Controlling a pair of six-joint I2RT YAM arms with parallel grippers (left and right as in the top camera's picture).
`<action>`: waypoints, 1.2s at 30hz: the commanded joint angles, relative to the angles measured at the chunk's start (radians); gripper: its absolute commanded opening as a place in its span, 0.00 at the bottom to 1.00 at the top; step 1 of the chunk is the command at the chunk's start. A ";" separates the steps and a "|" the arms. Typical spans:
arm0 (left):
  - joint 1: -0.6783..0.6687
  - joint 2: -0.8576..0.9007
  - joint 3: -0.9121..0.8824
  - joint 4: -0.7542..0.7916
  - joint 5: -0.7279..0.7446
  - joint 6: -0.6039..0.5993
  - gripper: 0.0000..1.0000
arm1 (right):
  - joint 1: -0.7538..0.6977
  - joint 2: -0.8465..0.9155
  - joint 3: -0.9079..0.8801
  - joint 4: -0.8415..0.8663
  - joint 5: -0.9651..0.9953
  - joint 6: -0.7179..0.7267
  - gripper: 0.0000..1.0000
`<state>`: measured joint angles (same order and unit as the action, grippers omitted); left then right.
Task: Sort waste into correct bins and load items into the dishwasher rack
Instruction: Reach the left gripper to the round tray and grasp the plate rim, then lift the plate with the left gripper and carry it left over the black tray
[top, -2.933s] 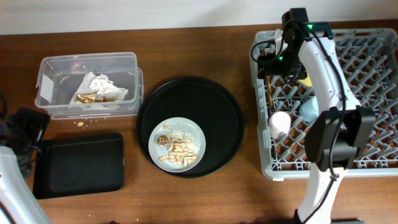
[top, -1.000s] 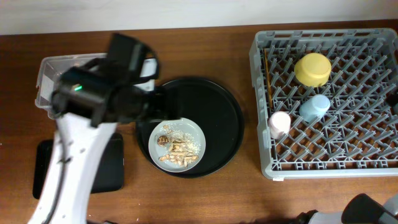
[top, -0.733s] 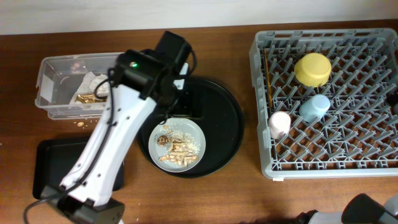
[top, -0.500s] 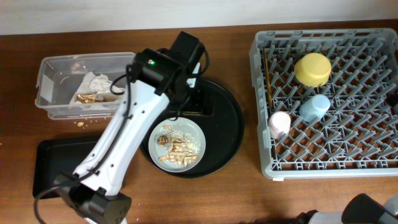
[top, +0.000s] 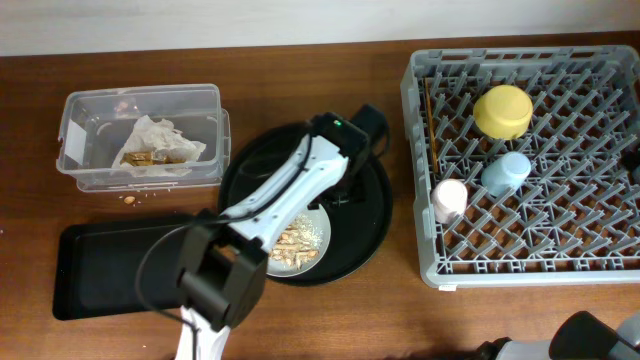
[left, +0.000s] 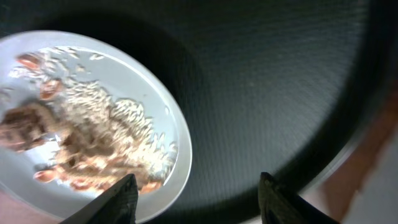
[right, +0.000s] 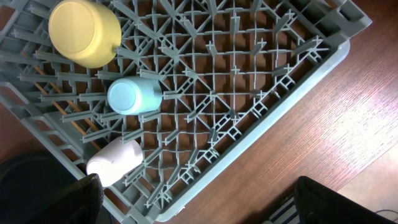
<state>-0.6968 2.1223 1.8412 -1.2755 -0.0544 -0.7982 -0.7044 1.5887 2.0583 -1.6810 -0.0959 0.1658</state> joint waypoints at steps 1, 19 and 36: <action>-0.007 0.090 -0.010 0.009 -0.033 -0.043 0.59 | -0.004 0.005 0.004 -0.003 -0.005 0.008 0.99; -0.008 0.234 -0.010 0.064 -0.033 -0.122 0.44 | -0.004 0.005 0.004 -0.003 -0.005 0.008 0.99; -0.008 0.224 0.028 -0.079 -0.077 -0.121 0.01 | -0.004 0.005 0.004 -0.003 -0.005 0.008 0.99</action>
<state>-0.7059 2.3260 1.8389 -1.3270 -0.0929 -0.9112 -0.7044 1.5887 2.0583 -1.6814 -0.0959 0.1650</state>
